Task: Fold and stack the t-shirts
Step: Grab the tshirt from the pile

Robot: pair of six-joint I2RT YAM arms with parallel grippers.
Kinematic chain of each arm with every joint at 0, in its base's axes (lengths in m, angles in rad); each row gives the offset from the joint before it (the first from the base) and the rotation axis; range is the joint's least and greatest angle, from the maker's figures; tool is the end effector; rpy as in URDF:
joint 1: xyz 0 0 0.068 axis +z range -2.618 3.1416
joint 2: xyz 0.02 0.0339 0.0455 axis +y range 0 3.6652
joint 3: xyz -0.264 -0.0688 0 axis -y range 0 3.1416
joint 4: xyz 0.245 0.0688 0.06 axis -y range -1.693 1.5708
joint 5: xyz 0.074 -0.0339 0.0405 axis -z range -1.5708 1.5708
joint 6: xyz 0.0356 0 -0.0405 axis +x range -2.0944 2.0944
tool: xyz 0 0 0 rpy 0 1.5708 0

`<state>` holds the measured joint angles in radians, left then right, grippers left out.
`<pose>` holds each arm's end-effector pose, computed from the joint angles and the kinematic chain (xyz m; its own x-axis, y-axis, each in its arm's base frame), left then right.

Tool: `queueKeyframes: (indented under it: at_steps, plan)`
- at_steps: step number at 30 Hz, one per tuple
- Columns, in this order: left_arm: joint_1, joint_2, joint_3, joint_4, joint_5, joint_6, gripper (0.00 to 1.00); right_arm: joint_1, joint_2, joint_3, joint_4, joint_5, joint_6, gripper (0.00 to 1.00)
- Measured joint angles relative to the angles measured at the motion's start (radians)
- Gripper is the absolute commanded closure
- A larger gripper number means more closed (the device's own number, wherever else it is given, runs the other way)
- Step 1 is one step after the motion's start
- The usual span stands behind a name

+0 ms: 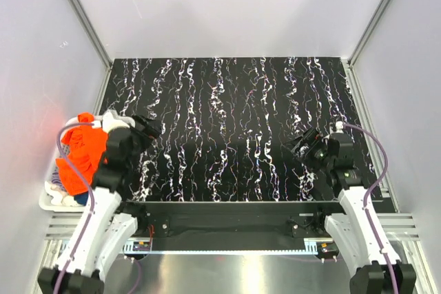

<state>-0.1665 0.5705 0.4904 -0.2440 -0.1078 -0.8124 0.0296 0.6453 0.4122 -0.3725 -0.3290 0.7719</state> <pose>0.1491 -0.0212 0.2614 -0.2626 -0.6877 -0.6768 -0.1838 0.7242 -0.6646 0.1495 0.0159 0.2128 -0.6125 0.6422 -0.4609 0.1865 0.6840 0.7053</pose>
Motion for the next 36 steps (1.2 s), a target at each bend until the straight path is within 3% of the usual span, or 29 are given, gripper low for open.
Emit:
queueKeyframes:
  at_steps: [4,8,13,19,23,32,36]
  plan:
    - [0.018,0.249,0.253,-0.283,-0.233,-0.109,0.01,0.0,0.115,0.138,-0.109,0.07,-0.114,0.0]
    - [0.128,0.414,0.4,-0.418,-0.274,-0.103,0.01,0.0,0.306,0.323,-0.193,0.063,-0.206,0.0]
    - [0.227,0.505,0.518,-0.512,-0.266,0.019,0.01,-0.004,0.568,0.575,-0.35,-0.042,-0.326,0.0]
    - [0.321,0.817,0.823,-0.673,-0.348,0.07,0.09,-0.082,0.625,0.569,-0.381,-0.303,-0.357,0.0]
    - [0.339,0.91,0.806,-0.737,-0.404,0.042,0.1,-0.092,0.676,0.616,-0.42,-0.375,-0.388,0.0]
    - [0.363,0.769,0.723,-0.866,-0.554,0.0,0.06,-0.087,0.697,0.566,-0.364,-0.531,-0.378,0.0]
    - [0.395,0.713,0.681,-0.86,-0.593,0.013,0.01,-0.074,0.708,0.56,-0.357,-0.556,-0.371,0.06]
